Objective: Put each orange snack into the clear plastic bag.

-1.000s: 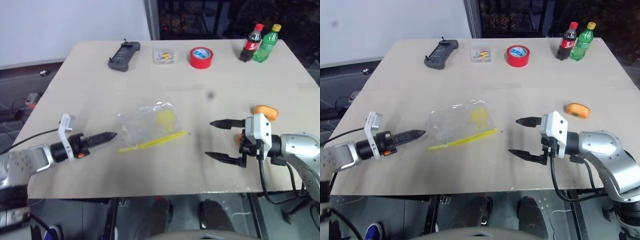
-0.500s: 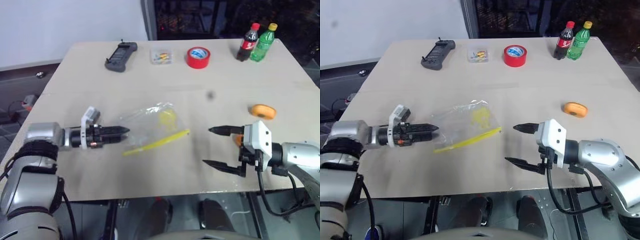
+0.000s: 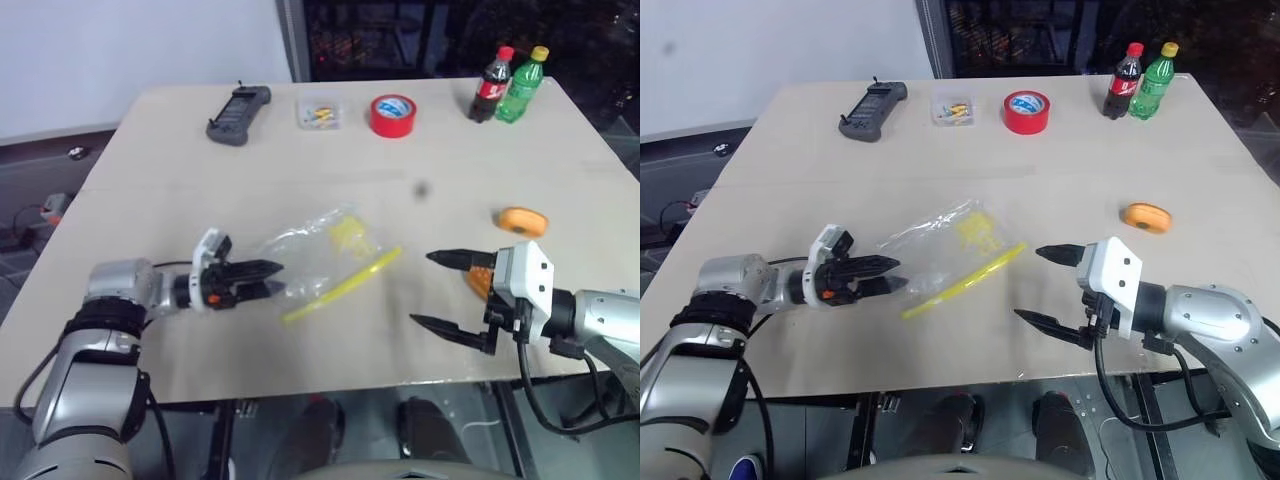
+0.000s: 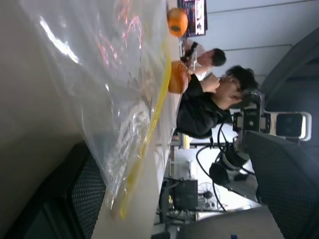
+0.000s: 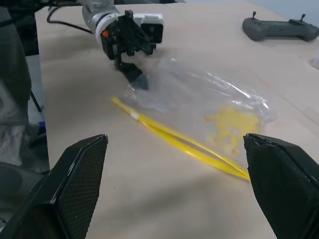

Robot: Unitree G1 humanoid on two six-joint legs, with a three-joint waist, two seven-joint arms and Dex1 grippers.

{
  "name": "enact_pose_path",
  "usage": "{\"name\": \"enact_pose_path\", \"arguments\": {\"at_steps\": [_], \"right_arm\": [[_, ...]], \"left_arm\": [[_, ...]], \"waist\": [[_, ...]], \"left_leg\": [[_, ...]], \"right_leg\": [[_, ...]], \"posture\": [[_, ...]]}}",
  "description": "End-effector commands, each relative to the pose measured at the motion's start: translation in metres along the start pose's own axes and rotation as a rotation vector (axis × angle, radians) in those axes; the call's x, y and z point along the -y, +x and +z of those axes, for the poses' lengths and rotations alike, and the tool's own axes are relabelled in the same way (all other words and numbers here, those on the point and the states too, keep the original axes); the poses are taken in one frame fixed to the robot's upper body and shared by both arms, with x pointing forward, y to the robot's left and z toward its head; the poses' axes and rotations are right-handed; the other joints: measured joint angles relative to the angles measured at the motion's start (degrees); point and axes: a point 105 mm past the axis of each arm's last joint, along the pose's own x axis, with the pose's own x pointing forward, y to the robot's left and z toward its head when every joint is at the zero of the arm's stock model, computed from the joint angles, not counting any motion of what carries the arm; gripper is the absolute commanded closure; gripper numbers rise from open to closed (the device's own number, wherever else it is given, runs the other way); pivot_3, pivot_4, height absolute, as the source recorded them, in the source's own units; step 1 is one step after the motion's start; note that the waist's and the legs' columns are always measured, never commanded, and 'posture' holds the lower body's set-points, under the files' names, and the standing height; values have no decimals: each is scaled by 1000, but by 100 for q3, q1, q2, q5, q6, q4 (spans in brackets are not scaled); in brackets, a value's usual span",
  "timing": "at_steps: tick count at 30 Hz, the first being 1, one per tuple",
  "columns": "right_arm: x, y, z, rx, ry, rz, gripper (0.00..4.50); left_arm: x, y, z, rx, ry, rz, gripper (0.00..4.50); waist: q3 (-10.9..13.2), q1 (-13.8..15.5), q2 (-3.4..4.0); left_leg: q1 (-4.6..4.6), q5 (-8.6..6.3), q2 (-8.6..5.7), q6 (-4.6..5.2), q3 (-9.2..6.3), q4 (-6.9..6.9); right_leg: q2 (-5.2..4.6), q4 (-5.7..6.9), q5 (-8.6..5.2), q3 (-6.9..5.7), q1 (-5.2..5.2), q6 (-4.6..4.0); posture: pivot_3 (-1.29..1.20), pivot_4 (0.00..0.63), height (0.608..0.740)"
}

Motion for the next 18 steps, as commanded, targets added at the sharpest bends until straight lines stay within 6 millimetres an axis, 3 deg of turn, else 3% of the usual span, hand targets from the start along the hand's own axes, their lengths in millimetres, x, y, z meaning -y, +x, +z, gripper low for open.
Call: {"name": "enact_pose_path", "arguments": {"at_steps": [1,6,7,9,14,16,17,18], "right_arm": [[1,2,6,19,-32,1,15],[1,5,6,25,-40,0,15],[1,5,6,24,-40,-3,0],[2,5,6,23,-38,-9,0],[2,8,6,26,-35,-16,0],[2,9,6,28,-39,-20,0],[2,10,6,29,-42,-22,0],[3,10,6,28,-46,-28,0]], "left_arm": [[-4,19,-15,-22,-45,42,82],[-14,41,-19,106,-46,143,82],[-18,43,-19,142,-60,160,321],[-20,52,-23,192,-67,159,904],[-23,74,-31,267,-100,175,3349],[-19,77,-28,309,-120,156,4118],[-18,78,-26,321,-126,154,4449],[-16,78,-24,336,-131,148,4449]], "waist": [[-3,-1,2],[-25,40,5],[-32,47,5],[-50,59,6],[-81,120,25],[-104,167,40],[-107,194,45],[-107,202,44]], "left_leg": [[1,0,0,0,1,1],[4,1,-1,-1,-1,7],[6,1,-1,-1,-1,6],[8,1,0,-2,0,7],[12,1,-1,-2,7,7],[15,1,-1,-2,10,7],[20,1,-2,-2,7,7],[38,0,-2,-1,4,6]], "right_leg": [[-12,1,0,2,1,0],[-24,2,1,-2,4,2],[-25,2,1,-1,6,2],[-25,3,2,0,10,3],[-26,2,4,9,12,7],[-27,1,5,9,12,9],[-28,-1,5,4,20,9],[-28,-6,5,0,40,10]], "posture": [[0,150,740],[0,150,740],[0,150,740],[0,150,740],[0,150,740],[0,150,740],[0,150,740],[0,150,740]]}}
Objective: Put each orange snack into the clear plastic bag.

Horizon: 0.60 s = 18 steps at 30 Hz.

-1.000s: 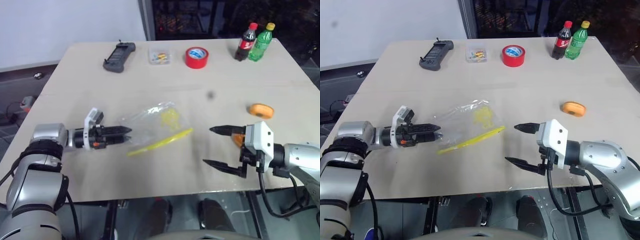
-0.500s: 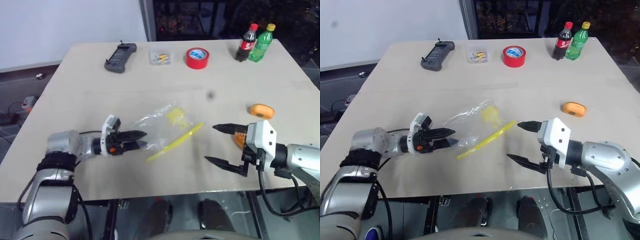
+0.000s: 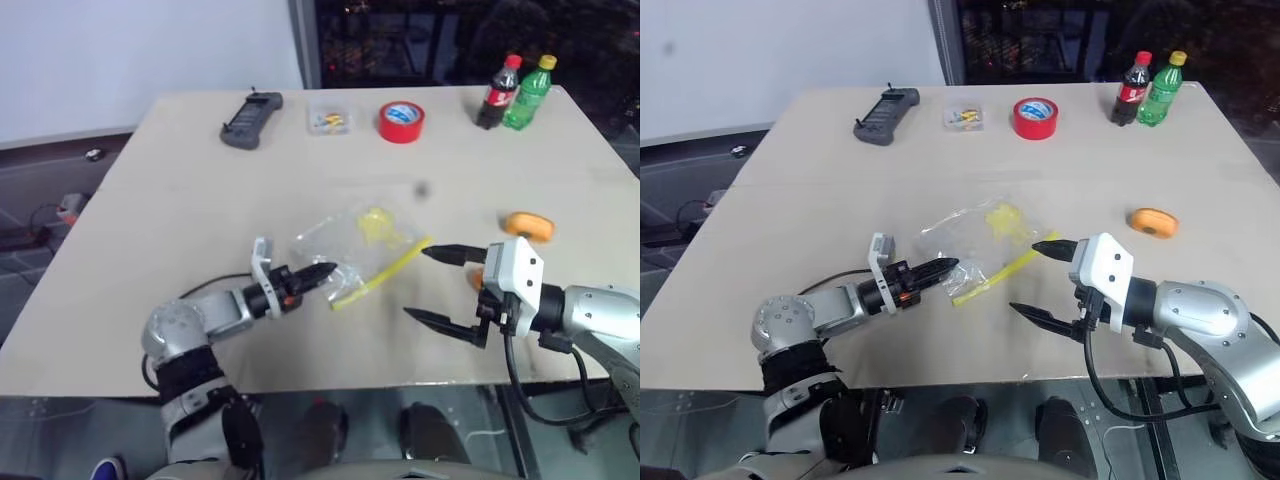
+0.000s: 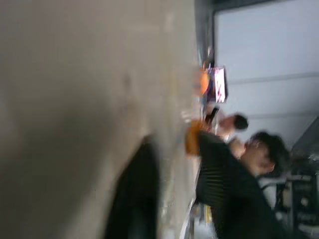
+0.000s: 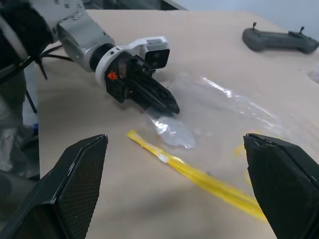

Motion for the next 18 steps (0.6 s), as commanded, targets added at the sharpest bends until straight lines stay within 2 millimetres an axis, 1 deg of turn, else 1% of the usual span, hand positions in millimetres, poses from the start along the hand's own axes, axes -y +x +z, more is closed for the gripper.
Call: {"name": "enact_pose_path", "arguments": {"at_steps": [1,2,4,6,7,10,12,13,15,18], "right_arm": [[0,1,7,24,-50,-14,0],[1,2,6,16,-64,-20,0],[3,3,3,1,-97,-40,0],[10,8,-4,-23,-148,-97,0],[15,11,-12,-59,-189,-140,0],[25,19,-30,-124,-299,-221,0],[42,30,-43,-157,-417,-357,0],[47,36,-48,-161,-468,-404,0],[50,48,-58,-163,-525,-444,0],[58,67,-62,-137,-572,-494,0]], "left_arm": [[-13,3,-12,-6,-92,54,4449],[-9,4,-10,-1,-92,39,4449],[0,7,-7,13,-100,0,4449],[19,9,6,40,-112,-96,4449],[31,9,13,54,-113,-151,4449],[51,8,23,80,-130,-225,4449],[65,3,26,87,-120,-240,4449],[70,1,27,92,-112,-245,4449],[74,2,32,107,-105,-244,4449],[79,3,37,130,-97,-237,4449]], "waist": [[2,6,-4],[2,-1,-4],[5,-6,-8],[9,-3,-16],[14,1,-25],[33,1,-57],[42,-59,-72],[43,-88,-75],[42,-80,-74],[42,-64,-74]], "left_leg": [[17,-4,0,6,0,-3],[36,-14,0,22,-1,-7],[45,-16,-1,25,0,-8],[45,-15,-2,23,0,-7],[45,-4,-2,4,-2,-7],[37,-1,-1,-2,-10,-4],[35,0,0,-3,-5,-5],[36,0,1,-4,-1,-5],[41,0,2,-4,16,-8],[39,2,1,-6,19,-10]], "right_leg": [[0,-3,-1,-1,18,1],[1,-9,-1,-2,45,2],[1,-14,-3,-1,57,6],[1,-14,-2,-2,56,7],[2,-13,-2,-4,54,7],[2,-9,-2,-12,44,7],[1,-6,-1,1,39,6],[1,-5,0,7,37,5],[5,0,0,24,30,4],[28,1,1,25,16,2]], "posture": [[0,150,740],[0,150,740],[0,150,740],[0,150,740],[0,150,740],[0,150,740],[0,150,740],[0,150,740],[0,150,740],[0,150,740]]}}
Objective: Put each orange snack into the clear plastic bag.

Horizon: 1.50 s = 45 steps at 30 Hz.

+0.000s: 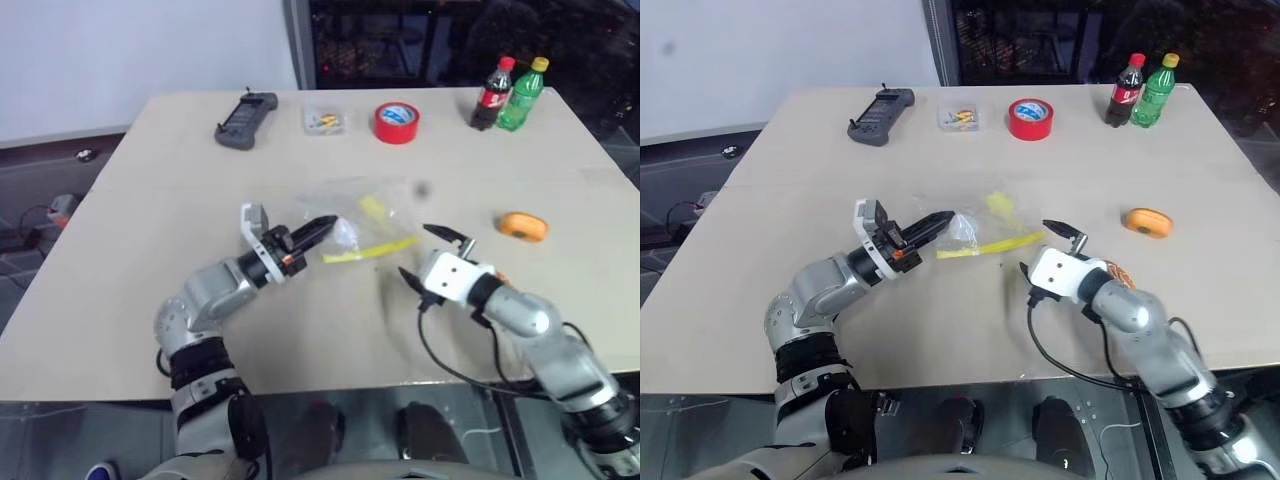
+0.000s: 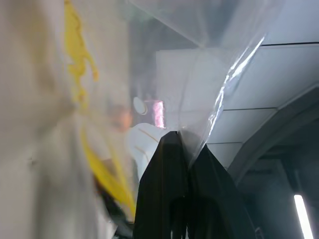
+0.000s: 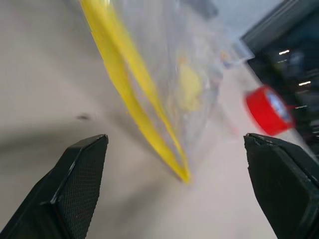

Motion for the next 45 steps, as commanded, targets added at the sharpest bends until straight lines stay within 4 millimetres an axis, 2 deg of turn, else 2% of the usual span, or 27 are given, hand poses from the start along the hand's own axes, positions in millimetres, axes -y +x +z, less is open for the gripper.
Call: {"name": "enact_pose_path", "arguments": {"at_steps": [1,4,12,13,14,16,21,22,25,30,31,32,33,35,36,38,39,41,42,45], "right_arm": [[6,21,12,76,-70,-87,0],[2,39,17,111,-55,-75,0],[17,84,12,118,31,-167,0],[19,87,12,122,40,-171,575],[20,90,12,127,54,-176,768],[25,92,12,134,71,-197,1897],[42,94,11,144,94,-239,4188],[45,93,9,142,89,-240,4470],[57,93,8,150,83,-253,4470],[87,99,15,175,22,-237,4470],[93,101,17,174,4,-226,4500],[99,103,18,172,-13,-216,4500],[104,107,20,161,-30,-190,4500],[116,115,18,101,-91,-128,4500],[120,118,15,58,-103,-94,4500],[127,121,9,-13,-131,-71,4500],[130,123,7,-46,-130,-62,4500],[133,125,5,-76,-128,-51,4500],[136,126,8,-79,-124,-60,4500],[138,133,19,-80,-102,-56,4500]], "left_arm": [[16,3,4,25,34,-34,4449],[20,5,6,39,41,-45,4449],[27,0,8,99,61,-60,4449],[28,-1,8,108,65,-60,4500],[30,-1,9,125,66,-64,4500],[33,-2,11,148,67,-68,4500],[32,-6,15,172,64,-68,4500],[33,-7,16,181,63,-72,4500],[33,-13,18,191,87,-60,4500],[25,-31,23,131,284,157,4500],[24,-31,25,128,325,185,3969],[23,-32,27,136,368,212,3729],[24,-31,27,110,513,274,3249],[30,-27,23,52,988,427,2483],[37,-24,18,14,1274,476,2483],[52,-17,6,-9,1658,451,2483],[56,-17,3,-17,1762,472,2483],[59,-17,0,-24,1858,496,2483],[61,-13,-8,-59,1907,451,2483],[58,2,-19,-121,1970,426,2483]], "waist": [[0,0,0],[0,-14,0],[1,-33,-1],[1,-38,-1],[1,-56,-1],[1,-68,-1],[1,-145,-1],[1,-155,-1],[2,-183,0],[6,-273,3],[7,-278,4],[7,-276,4],[8,-279,4],[21,-301,-5],[42,-312,-3],[47,-308,3],[47,-304,5],[46,-303,6],[47,-310,6],[49,-331,9]], "left_leg": [[-1,0,1,0,1,0],[-2,0,1,0,2,1],[-2,1,3,-1,4,-2],[-2,1,4,0,4,-4],[-3,1,4,-1,4,-4],[-6,1,4,-1,4,-4],[-6,1,3,-1,3,-5],[-5,1,3,-1,4,-4],[-4,1,4,0,6,-6],[-6,2,11,-2,9,-14],[-6,2,10,-2,10,-15],[-5,2,7,-2,11,-15],[-6,2,5,-2,10,-14],[-7,2,4,-2,10,-19],[-8,2,4,-2,15,-20],[-12,5,6,-7,22,-46],[-8,5,5,-7,31,-64],[-13,5,10,-7,42,-95],[-17,5,12,-7,43,-100],[-62,7,21,-9,43,-103]], "right_leg": [[10,-1,1,2,0,-1],[13,-3,1,4,0,-1],[17,-6,1,6,-1,-3],[18,-6,1,6,0,-3],[18,-6,1,6,-1,-3],[18,-7,1,7,-1,-3],[18,-8,1,6,0,-3],[18,-7,1,7,0,-3],[19,-7,1,9,0,-3],[28,-2,1,18,-12,-4],[26,-2,1,19,-12,-4],[24,-5,2,19,-12,-4],[22,-7,2,17,-12,-4],[22,-11,2,17,-12,-5],[23,-7,1,19,-13,-6],[26,-18,7,27,-23,-15],[25,-24,6,37,-29,-15],[23,-38,6,50,-48,-16],[23,-41,5,51,-55,-17],[29,-39,5,50,-106,-18]], "posture": [[0,150,740],[0,150,740],[0,150,740],[0,150,740],[0,150,740],[0,150,740],[0,150,740],[0,150,740],[0,150,740],[0,150,740],[0,150,740],[0,150,740],[0,150,740],[0,150,740],[0,150,740],[0,150,740],[0,150,740],[0,150,740],[0,150,740],[0,150,740]]}}
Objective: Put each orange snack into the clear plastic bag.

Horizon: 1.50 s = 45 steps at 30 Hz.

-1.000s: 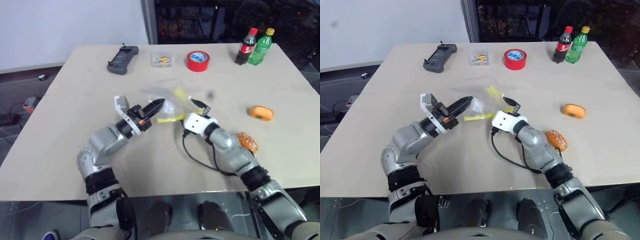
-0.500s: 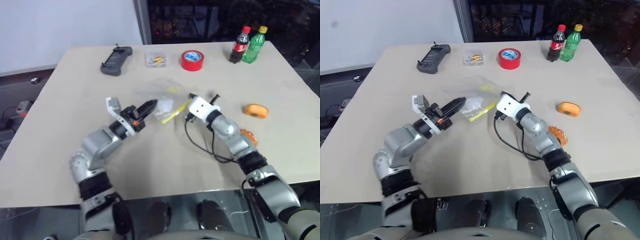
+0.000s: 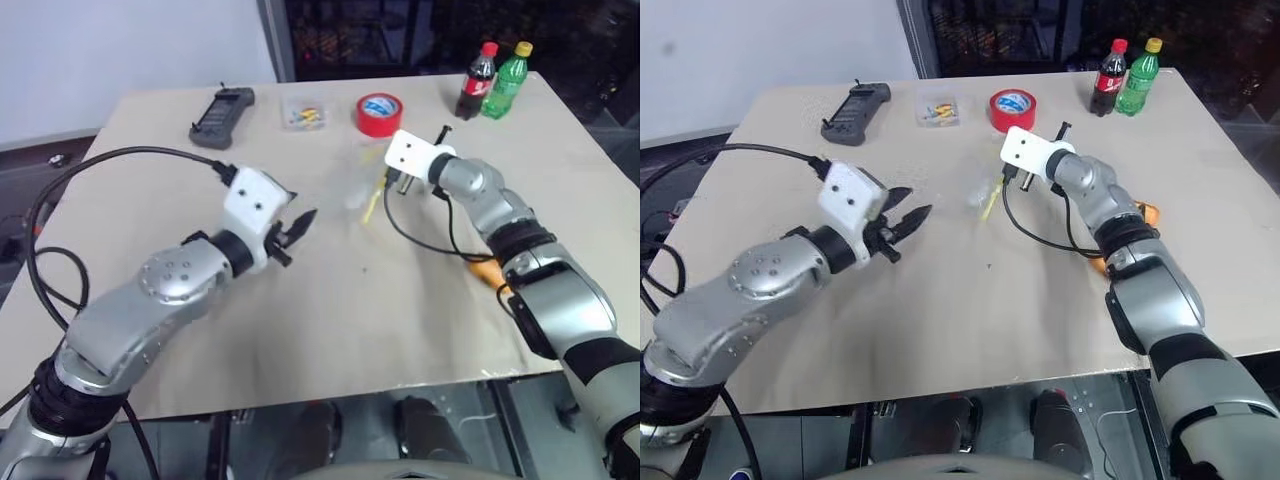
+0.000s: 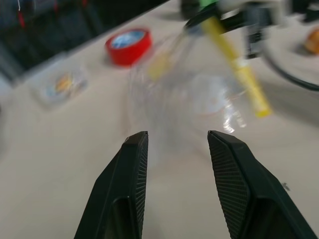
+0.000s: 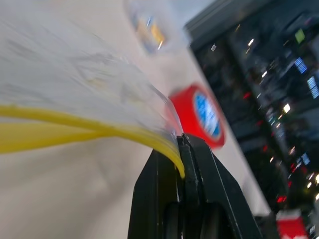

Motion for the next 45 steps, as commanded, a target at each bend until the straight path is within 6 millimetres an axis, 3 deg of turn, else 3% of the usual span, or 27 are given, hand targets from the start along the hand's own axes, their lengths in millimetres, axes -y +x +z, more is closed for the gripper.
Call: {"name": "enact_pose_path", "arguments": {"at_steps": [1,7,12,25,28,30,31,37,42,45], "right_arm": [[14,6,28,45,10,-17,4500],[8,10,42,60,59,3,4500],[3,11,47,64,75,13,4500],[-5,9,50,70,86,29,4500],[-6,8,50,69,87,30,4500],[-7,7,50,70,86,33,4500],[-8,7,50,71,87,36,4500],[-10,5,52,77,93,42,4500],[-6,1,45,66,48,24,4500],[-3,-3,37,66,91,5,3565]], "left_arm": [[7,10,16,28,102,8,2483],[21,32,13,7,139,-10,2483],[18,42,7,-47,154,44,2483],[19,49,9,-37,190,99,2483],[18,50,8,-39,192,113,3258],[19,51,5,-48,194,118,4267],[19,51,4,-51,200,119,4485],[18,53,1,-48,219,131,4485],[3,49,2,-1,285,184,4485],[-4,46,-4,24,289,165,4500]], "waist": [[1,-13,1],[2,-77,2],[3,-126,3],[2,-147,3],[2,-146,3],[2,-148,3],[2,-149,3],[2,-142,3],[2,-140,3],[2,-139,3]], "left_leg": [[-23,2,0,-3,0,4],[-33,3,-1,-3,15,6],[-33,3,-1,-3,17,12],[-34,3,1,-3,19,23],[-34,3,1,-3,18,28],[-35,3,1,-3,19,33],[-35,3,0,-3,19,34],[-37,3,0,-3,18,48],[-36,3,-1,-3,19,69],[-36,3,-2,-3,19,79]], "right_leg": [[0,7,0,0,-22,0],[4,22,0,17,-41,1],[6,33,1,20,-45,1],[8,39,1,23,-46,2],[8,43,1,23,-45,2],[8,45,1,23,-45,2],[8,46,1,23,-45,2],[8,59,1,23,-45,2],[8,83,1,23,-46,2],[8,92,1,24,-45,2]], "posture": [[0,150,740],[0,150,740],[0,150,740],[0,150,740],[0,150,740],[0,150,740],[0,150,740],[0,150,740],[0,150,740],[0,150,740]]}}
